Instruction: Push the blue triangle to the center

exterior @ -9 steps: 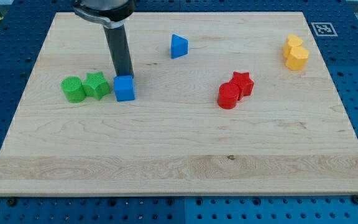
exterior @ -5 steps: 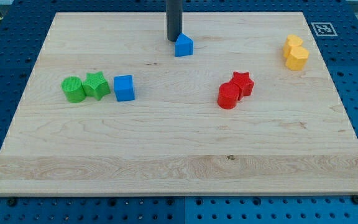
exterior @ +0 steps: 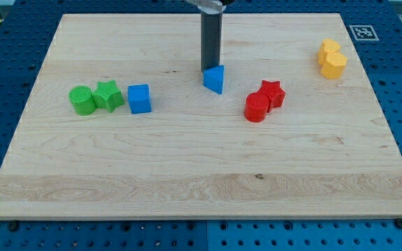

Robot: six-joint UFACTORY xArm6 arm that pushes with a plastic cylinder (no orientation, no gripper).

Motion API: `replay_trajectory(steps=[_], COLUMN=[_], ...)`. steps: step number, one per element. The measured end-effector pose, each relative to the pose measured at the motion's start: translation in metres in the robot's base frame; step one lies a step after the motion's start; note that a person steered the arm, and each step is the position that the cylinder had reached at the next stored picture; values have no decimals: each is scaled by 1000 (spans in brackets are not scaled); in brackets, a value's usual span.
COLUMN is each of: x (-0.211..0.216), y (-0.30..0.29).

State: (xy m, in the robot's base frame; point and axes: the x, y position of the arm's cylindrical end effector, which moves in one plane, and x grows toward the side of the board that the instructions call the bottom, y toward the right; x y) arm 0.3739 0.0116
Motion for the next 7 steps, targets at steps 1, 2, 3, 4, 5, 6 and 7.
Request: replay_trajectory(steps=[1,2,3,4,5,6,7], x=[28,31,21,18,27,35,39], y=[0,0,0,0,1,1,1])
